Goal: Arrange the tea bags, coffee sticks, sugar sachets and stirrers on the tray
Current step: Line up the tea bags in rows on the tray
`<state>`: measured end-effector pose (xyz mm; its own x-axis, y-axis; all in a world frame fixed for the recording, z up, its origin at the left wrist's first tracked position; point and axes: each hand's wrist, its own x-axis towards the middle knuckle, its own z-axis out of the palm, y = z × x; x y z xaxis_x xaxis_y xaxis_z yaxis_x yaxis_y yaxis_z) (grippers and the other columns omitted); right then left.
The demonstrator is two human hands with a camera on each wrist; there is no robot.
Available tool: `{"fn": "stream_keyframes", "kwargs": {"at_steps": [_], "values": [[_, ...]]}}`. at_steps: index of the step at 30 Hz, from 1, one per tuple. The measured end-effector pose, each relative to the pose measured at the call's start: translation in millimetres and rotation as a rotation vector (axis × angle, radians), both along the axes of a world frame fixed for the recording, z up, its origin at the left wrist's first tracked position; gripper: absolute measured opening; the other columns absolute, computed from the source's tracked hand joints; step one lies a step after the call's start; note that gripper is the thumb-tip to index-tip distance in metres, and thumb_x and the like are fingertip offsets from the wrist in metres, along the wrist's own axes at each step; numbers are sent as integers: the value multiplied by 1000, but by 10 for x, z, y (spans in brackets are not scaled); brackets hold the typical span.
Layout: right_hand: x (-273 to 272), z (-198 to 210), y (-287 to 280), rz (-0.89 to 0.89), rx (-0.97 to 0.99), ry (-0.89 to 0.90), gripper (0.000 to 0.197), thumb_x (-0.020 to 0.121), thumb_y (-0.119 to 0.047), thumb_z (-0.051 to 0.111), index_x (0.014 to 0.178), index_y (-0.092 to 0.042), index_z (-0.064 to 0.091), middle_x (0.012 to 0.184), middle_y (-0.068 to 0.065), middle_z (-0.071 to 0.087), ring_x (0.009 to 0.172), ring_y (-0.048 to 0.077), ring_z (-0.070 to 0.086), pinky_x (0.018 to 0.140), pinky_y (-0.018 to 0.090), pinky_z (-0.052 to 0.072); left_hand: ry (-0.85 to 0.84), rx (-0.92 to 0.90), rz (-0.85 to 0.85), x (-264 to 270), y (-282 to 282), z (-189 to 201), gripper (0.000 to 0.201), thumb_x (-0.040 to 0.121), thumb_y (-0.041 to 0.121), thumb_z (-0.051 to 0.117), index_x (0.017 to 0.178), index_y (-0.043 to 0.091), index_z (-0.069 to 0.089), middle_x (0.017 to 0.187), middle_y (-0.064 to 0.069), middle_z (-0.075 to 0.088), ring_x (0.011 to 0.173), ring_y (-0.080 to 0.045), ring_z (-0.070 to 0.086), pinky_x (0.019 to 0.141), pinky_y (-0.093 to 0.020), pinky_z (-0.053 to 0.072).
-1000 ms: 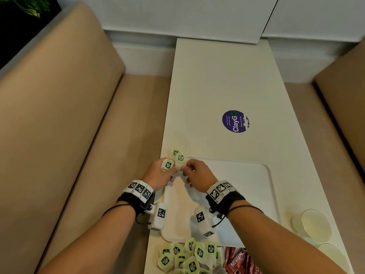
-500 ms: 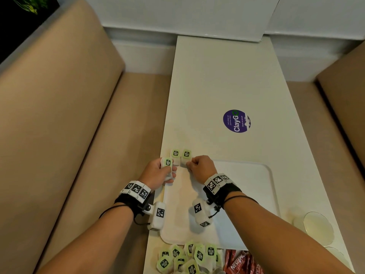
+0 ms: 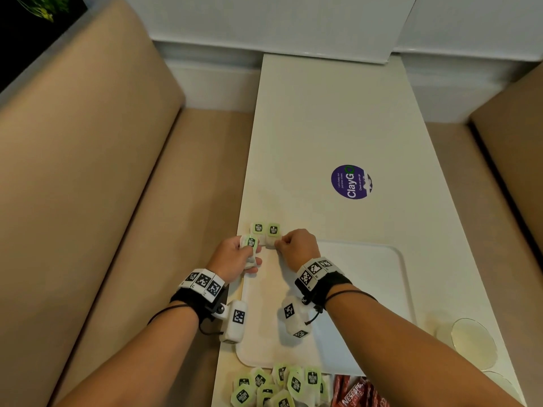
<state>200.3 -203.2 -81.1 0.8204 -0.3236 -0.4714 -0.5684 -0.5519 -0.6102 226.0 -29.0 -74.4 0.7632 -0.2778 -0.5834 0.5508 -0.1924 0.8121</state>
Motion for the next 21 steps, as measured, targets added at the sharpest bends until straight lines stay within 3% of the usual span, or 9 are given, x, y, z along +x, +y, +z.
{"fn": "stream_keyframes", "kwargs": {"at_steps": [2,6,9,11,14,18,21], "values": [[8,-3,6,-8,-19,-3,34,93,-27,67,65,-9,69,60,3,60,58,19,55,55,26,41,-11,8,-9,15,0,-11,24,92,-7,43,100,-4,66,101,-17,66,74,-25,67,63,-38,54],[15,4,17,-23,-37,-11,36,93,-29,67,60,-16,66,60,1,61,62,21,58,58,27,45,-20,12,-19,37,-11,-6,25,93,-6,43,102,-3,66,99,-14,67,75,-24,67,69,-42,55],[15,42,23,-38,-35,-17,24,91,-32,68,76,-14,74,76,3,71,74,22,67,67,32,55,-29,8,-42,54,4,-4,26,92,-7,44,103,-1,66,100,-12,68,79,-23,67,71,-42,56],[6,64,21,-91,-14,-30,16,87,-34,70,84,-19,68,84,0,70,79,20,66,70,33,55,-26,-2,-63,61,20,1,27,91,-10,45,105,0,66,100,-12,69,82,-24,67,72,-43,56],[-33,82,35,-144,51,-77,22,84,-37,72,87,-20,59,84,-3,65,77,17,62,67,33,49,-35,-27,-103,61,48,13,24,94,-11,52,105,4,67,101,-14,69,90,-25,66,74,-42,57],[-121,112,75,35,129,-183,22,93,-37,68,88,-16,68,74,-5,65,67,9,58,65,27,47,-64,-114,-120,37,70,30,14,91,3,62,104,7,66,95,-18,68,85,-31,59,71,-42,49],[-148,116,75,184,176,-165,27,99,-34,60,89,-12,73,81,3,73,66,12,61,75,36,55,-62,-155,-100,28,67,48,23,87,10,70,107,4,64,98,-26,68,83,-33,61,71,-44,49]]}}
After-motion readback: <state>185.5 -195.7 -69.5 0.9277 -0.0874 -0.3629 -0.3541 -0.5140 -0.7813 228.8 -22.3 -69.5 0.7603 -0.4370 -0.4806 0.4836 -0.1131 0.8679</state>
